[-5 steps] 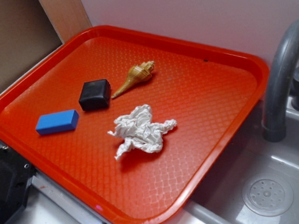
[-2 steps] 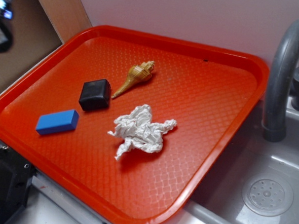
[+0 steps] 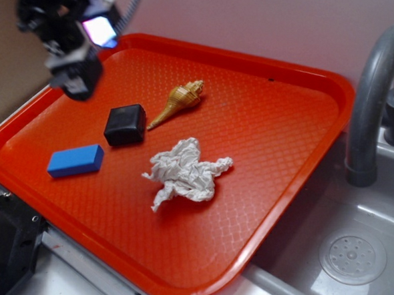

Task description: Grab the white paper.

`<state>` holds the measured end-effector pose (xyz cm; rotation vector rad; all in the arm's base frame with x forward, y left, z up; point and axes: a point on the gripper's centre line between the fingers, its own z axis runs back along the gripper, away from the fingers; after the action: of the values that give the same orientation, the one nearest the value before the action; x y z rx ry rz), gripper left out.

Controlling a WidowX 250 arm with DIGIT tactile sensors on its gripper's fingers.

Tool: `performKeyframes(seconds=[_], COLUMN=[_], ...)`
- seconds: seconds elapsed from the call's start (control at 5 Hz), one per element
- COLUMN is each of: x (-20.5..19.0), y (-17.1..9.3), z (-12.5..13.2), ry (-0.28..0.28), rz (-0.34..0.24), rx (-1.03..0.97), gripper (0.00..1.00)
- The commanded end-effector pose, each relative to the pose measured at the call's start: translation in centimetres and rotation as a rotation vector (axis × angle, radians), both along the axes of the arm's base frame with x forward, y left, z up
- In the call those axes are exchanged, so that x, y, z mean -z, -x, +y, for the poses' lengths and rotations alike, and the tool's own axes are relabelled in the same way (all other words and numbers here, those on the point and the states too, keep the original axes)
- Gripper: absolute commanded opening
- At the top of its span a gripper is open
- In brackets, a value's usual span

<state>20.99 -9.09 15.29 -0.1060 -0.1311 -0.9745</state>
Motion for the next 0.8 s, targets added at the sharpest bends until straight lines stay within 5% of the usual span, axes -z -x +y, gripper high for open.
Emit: performKeyframes(seconds=[0.0, 0.2, 0.6], x=[1.9, 3.6, 7.9], y=[-0.1, 0.5, 0.7], z=[-4.0, -4.3, -4.2], ry=[-0.001, -0.012, -0.096], rz=[-0.064, -0.016, 0.081], rx=[0.498, 0.749, 0.745], gripper=[1.0, 1.0, 1.0])
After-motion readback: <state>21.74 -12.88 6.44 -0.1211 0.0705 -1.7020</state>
